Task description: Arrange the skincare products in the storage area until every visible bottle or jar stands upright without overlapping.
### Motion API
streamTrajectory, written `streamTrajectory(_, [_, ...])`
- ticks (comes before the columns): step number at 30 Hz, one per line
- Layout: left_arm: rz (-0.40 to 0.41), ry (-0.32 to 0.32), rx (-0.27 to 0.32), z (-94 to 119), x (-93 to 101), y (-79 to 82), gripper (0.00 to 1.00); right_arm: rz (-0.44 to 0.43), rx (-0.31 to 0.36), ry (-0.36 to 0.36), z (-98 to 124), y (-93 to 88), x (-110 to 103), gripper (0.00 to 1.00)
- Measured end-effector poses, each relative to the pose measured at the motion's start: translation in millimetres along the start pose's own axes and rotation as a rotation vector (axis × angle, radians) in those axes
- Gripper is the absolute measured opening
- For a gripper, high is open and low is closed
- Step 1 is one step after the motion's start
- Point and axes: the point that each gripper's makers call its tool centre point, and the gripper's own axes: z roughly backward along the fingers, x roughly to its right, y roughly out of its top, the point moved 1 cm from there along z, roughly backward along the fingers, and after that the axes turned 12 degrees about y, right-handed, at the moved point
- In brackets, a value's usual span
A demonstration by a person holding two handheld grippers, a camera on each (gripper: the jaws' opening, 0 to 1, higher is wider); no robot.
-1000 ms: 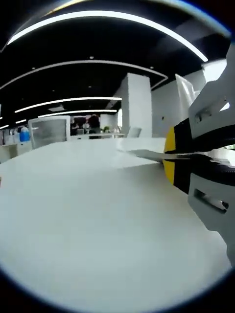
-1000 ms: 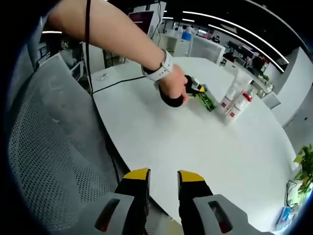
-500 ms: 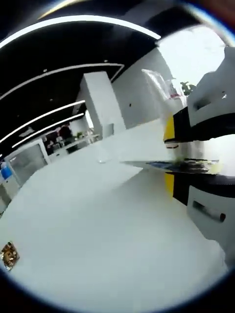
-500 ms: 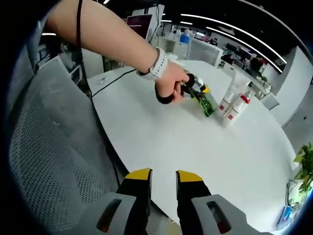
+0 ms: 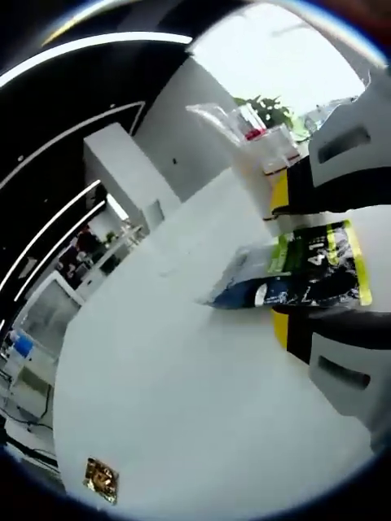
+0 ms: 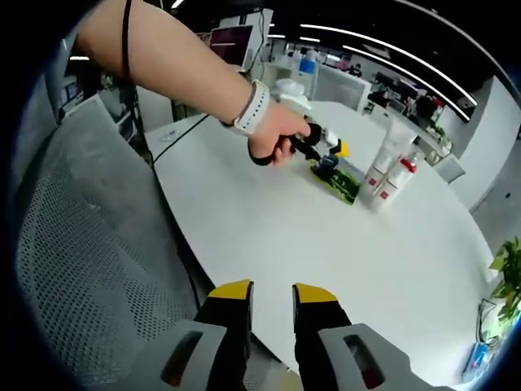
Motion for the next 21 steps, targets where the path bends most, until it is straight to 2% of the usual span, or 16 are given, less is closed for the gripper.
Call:
streamTrajectory(4, [-0.047,-0.021,0.005,1.0,0.0,5.4,0.37,-0.002,-0.003,0.003,-0.4,-0.5,-0.4,0.13])
streamTrajectory(10, [-0.089,-0.028,0.009,-3.1,0.0,9.6,0.37,-0.002,-0.008,0.011,-1.6,-1.0,-1.7,0.13])
streamTrajectory(13, [-0.048,-0.023,-0.019,-14.5,-5.4,11.1,0.39,0.004,-0.004,0.005,-0.5,-0.3,-1.0,0.12])
streamTrajectory(16, [-0.052,-0.03,-0.038,-26.1,-7.6,13.1,0.41,0.001,-0.01,0.003,-0.4,-1.4,-0.5,0.12])
streamTrajectory(21, [-0.047,-0.055,-0.028,-35.6,-3.0,26.8,0.4,-0.01,-0.018,0.003,-1.0,-3.3,0.2,0.12])
